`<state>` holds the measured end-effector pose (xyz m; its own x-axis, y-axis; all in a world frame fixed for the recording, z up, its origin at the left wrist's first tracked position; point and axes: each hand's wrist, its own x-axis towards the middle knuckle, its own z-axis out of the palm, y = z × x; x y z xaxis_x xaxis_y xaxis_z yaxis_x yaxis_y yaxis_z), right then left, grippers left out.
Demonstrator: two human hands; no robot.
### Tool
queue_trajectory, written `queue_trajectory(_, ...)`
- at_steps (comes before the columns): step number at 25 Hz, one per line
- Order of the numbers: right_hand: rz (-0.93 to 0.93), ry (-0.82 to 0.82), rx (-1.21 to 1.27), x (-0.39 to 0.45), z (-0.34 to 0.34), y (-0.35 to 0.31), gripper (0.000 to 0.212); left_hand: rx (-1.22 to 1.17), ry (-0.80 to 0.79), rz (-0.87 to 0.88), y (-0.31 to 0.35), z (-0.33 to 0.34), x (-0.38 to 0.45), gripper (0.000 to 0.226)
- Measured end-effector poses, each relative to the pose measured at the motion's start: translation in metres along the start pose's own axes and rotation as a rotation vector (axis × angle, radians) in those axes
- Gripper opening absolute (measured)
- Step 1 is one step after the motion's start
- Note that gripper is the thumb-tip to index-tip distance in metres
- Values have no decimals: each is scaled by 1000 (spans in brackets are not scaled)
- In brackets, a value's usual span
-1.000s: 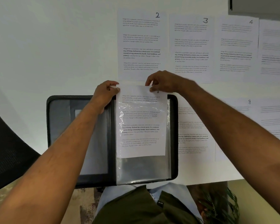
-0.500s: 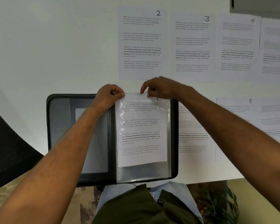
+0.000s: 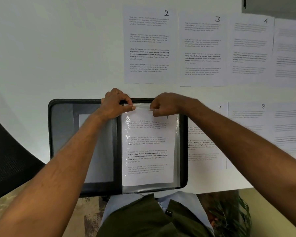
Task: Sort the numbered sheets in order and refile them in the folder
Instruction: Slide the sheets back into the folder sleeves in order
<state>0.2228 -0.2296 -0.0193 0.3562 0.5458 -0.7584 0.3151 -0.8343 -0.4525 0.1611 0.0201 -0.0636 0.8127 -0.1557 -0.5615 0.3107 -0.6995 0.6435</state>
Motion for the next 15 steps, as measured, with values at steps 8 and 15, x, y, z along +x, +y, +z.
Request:
queue_trajectory(8,-20,219,5,-7,14,5,19,1,29,-11,3,2,-5,23)
queue_trajectory(15,-25,270,-102,-8,16,3,16,24,51,-17,3,5,-4,18)
